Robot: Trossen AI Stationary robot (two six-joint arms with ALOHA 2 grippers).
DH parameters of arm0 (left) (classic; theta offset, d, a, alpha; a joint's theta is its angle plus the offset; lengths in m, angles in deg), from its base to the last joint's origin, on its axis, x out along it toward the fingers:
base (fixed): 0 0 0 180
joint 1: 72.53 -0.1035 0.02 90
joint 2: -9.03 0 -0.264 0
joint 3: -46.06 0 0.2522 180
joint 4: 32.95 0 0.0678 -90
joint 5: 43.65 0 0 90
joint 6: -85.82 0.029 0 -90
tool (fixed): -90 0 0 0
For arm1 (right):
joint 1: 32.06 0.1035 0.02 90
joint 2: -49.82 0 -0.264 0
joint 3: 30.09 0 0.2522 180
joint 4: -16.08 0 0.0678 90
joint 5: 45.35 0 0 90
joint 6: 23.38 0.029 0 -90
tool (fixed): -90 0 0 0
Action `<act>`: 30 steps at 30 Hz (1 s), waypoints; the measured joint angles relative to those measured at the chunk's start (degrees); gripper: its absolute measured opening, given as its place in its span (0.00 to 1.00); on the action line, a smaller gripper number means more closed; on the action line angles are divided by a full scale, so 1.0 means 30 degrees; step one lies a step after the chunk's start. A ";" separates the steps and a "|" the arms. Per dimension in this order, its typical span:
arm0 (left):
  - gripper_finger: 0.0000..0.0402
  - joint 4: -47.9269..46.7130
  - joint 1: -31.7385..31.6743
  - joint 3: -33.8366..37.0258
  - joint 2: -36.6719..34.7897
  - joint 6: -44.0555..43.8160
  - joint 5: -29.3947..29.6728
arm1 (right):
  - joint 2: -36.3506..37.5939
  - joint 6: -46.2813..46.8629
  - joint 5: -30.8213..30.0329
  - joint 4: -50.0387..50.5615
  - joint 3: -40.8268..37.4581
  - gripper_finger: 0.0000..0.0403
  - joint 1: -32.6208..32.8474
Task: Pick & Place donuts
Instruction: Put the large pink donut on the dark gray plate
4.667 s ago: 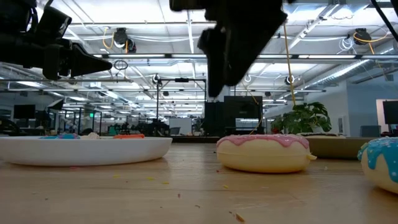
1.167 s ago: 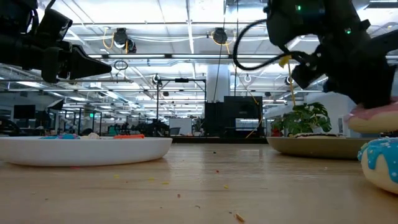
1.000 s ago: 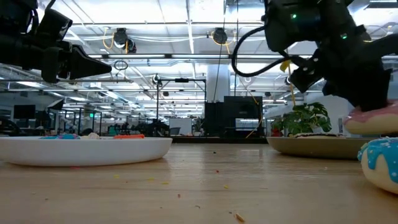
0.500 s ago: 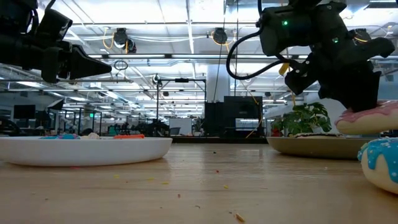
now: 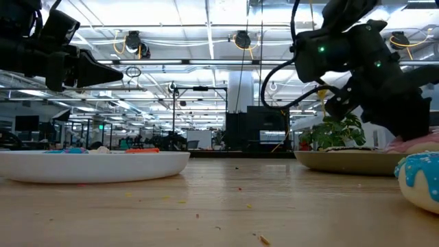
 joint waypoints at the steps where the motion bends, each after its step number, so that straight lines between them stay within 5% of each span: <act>1: 0.09 0.0000 0.0000 0.0000 0.0005 0.0000 0.0000 | -0.0005 -0.0120 -0.0035 -0.0155 -0.0038 0.03 -0.0059; 14: 0.09 0.0022 -0.0007 0.0000 0.0001 0.0029 0.0001 | 0.0000 -0.0436 -0.0511 -0.0384 -0.0079 0.10 -0.0229; 30: 0.09 0.0605 -0.0007 0.0000 0.0005 0.0064 0.0000 | 0.0584 -0.0400 -0.1107 0.0546 -0.0079 0.51 -0.0230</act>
